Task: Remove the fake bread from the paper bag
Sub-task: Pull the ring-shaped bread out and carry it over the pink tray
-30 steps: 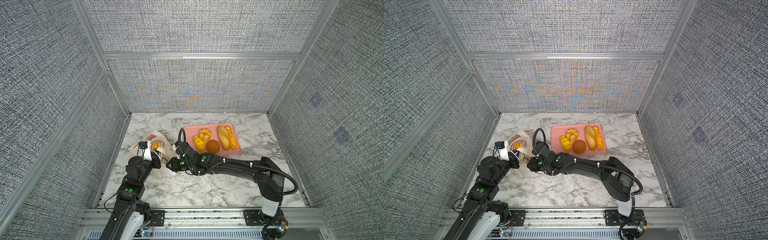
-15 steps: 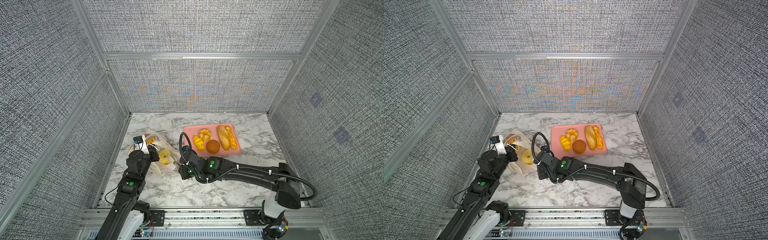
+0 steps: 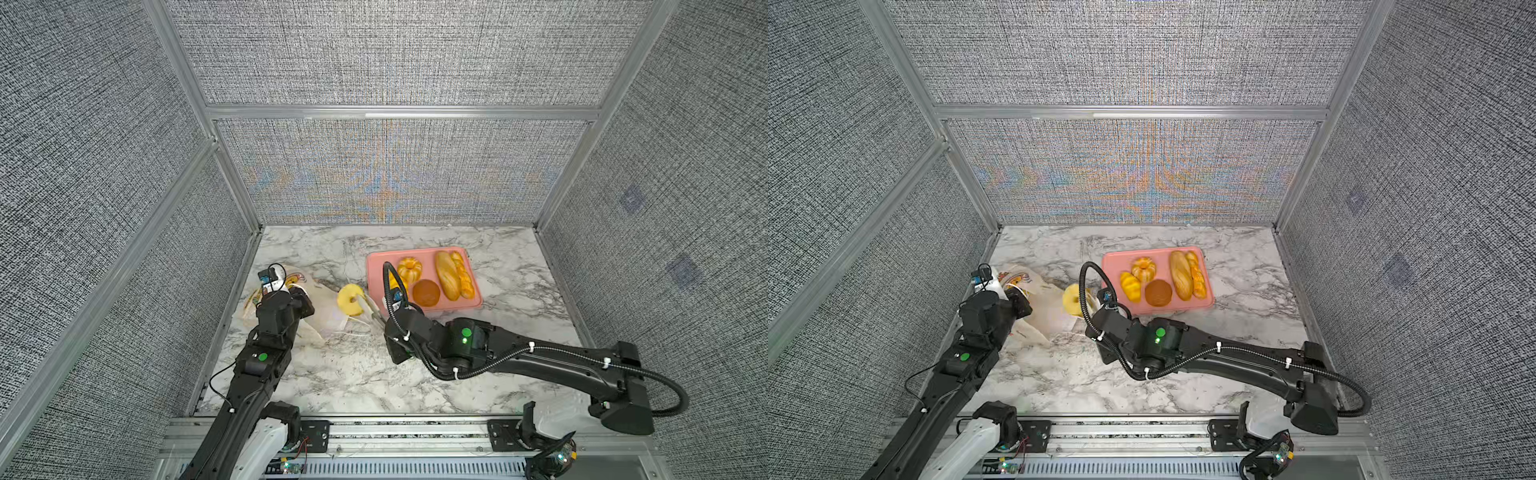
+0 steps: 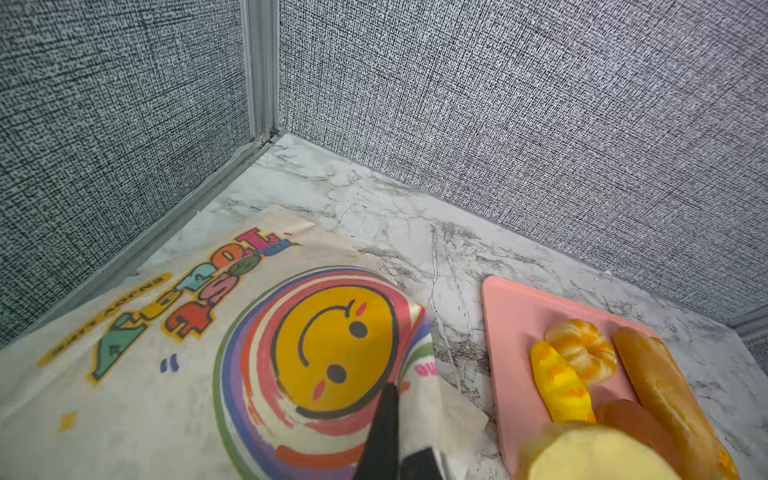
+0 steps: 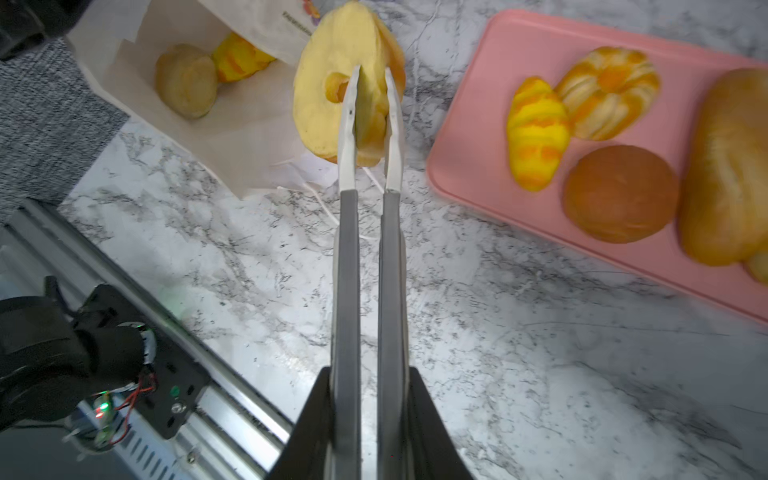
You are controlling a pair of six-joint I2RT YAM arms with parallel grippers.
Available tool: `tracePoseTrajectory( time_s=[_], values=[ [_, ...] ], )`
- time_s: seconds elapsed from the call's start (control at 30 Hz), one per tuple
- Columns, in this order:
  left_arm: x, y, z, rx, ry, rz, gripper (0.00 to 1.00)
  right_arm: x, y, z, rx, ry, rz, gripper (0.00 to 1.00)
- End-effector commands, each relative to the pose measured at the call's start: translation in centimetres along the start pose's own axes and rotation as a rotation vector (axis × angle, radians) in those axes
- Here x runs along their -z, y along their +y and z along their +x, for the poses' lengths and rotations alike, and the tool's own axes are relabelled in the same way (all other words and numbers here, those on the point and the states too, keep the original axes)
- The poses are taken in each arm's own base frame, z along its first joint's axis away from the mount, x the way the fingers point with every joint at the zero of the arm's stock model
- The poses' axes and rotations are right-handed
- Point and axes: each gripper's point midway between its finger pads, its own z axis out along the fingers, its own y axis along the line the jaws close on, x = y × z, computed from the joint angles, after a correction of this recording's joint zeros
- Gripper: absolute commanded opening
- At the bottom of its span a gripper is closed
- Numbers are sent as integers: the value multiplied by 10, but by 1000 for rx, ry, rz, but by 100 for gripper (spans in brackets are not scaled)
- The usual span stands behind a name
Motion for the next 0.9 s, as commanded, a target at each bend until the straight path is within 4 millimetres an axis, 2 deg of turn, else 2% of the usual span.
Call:
tracePoseTrajectory(
  time_s=[0.0,0.13,0.27,0.37,0.53,0.63,0.73,0.87],
  values=[
    [0,9,8,8,39,-45,0,3,-40,-5,66,-19,189,0],
    [3,11,11,-6,54,-52,0,-5,-65,-6,144,27,332,0],
    [9,13,11,-9,51,-52,0,-19,-77,-17,239,68,463,0],
    [15,15,14,-8,53,-48,0,-35,-77,-24,327,95,529,0],
    [30,19,19,26,45,-33,0,-64,-74,-23,461,169,618,0],
    [37,21,21,44,45,-26,0,-71,-71,-19,484,202,626,0],
    [39,22,26,53,57,-23,0,-76,-64,-11,448,209,556,0],
    [38,22,32,66,69,-15,0,-80,-75,0,455,249,584,0]
  ],
)
